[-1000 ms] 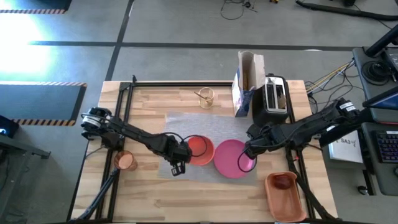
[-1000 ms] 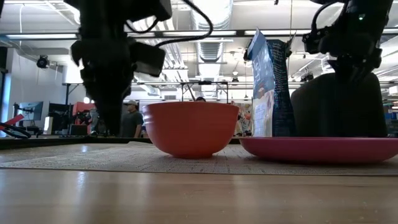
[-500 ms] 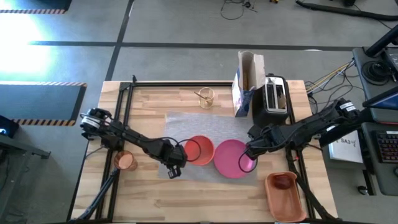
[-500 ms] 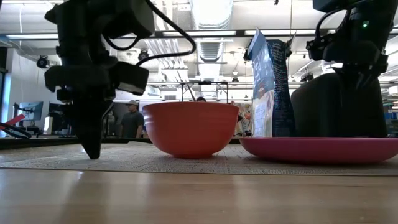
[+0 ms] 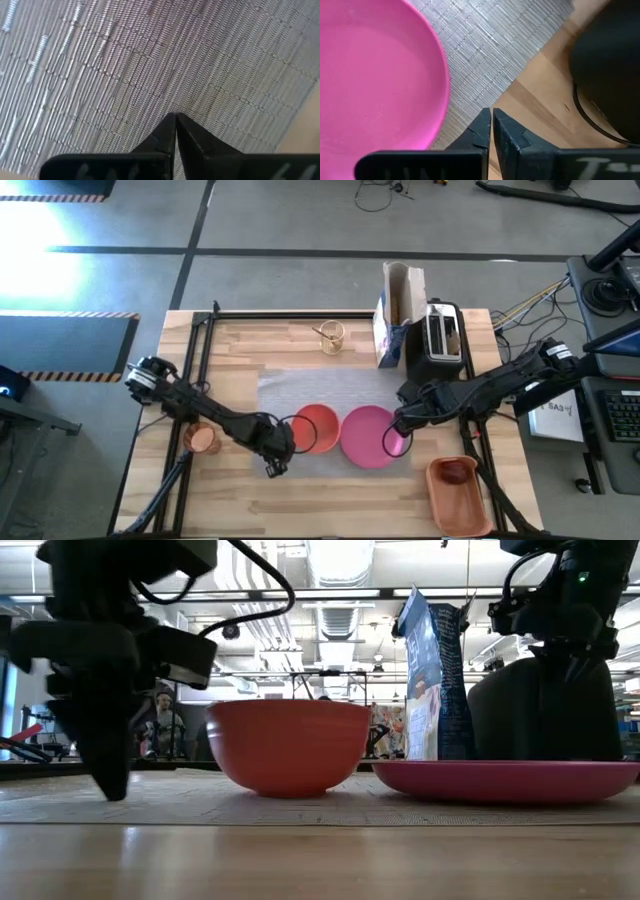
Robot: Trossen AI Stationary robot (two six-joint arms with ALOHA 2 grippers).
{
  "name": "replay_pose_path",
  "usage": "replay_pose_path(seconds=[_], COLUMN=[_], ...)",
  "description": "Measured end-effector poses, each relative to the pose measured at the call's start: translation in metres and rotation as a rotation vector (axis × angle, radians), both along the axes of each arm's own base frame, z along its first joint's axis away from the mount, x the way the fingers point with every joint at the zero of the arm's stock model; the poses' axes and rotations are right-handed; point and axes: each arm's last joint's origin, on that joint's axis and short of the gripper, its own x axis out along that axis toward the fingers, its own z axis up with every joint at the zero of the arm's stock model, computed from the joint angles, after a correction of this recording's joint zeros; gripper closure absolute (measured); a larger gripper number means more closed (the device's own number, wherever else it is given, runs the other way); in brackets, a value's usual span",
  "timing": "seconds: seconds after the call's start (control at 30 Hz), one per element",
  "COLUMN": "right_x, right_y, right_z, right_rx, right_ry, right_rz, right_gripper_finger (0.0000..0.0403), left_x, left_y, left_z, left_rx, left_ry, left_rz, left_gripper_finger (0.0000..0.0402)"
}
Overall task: Arrange a breakfast setting
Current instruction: Adjust the gray table mat, then put the orange cup to the top right of the orange bowl on the gray table mat
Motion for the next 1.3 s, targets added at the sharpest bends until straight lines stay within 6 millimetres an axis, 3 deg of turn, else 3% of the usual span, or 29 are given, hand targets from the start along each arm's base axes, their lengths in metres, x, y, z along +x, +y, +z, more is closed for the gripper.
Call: replay_pose_path(seconds=[0.2, 0.9, 1.3], right_x=[0.004, 0.011, 0.02], right_y=[-0.005, -0.035, -0.034], right_z=[-0.002, -0.038, -0.025], right_rx=[-0.005, 0.001, -0.022], right_ry=[-0.041, -0.163, -0.195], right_rz=[-0.022, -0.082, -0.011], right_gripper_finger=[0.0394, 0.0394, 0.0386], left_x=[-0.002, -0.01, 0.009], left_y=[-0.003, 0.0, -0.012], left_z=[0.0, 0.003, 0.049], left_rx=[-0.007, 0.023, -0.036], left_ry=[0.009, 0.072, -0.092], left_rz=[-0.012, -0.02, -0.085], left_gripper_finger=[0.0402, 0.0402, 0.0401])
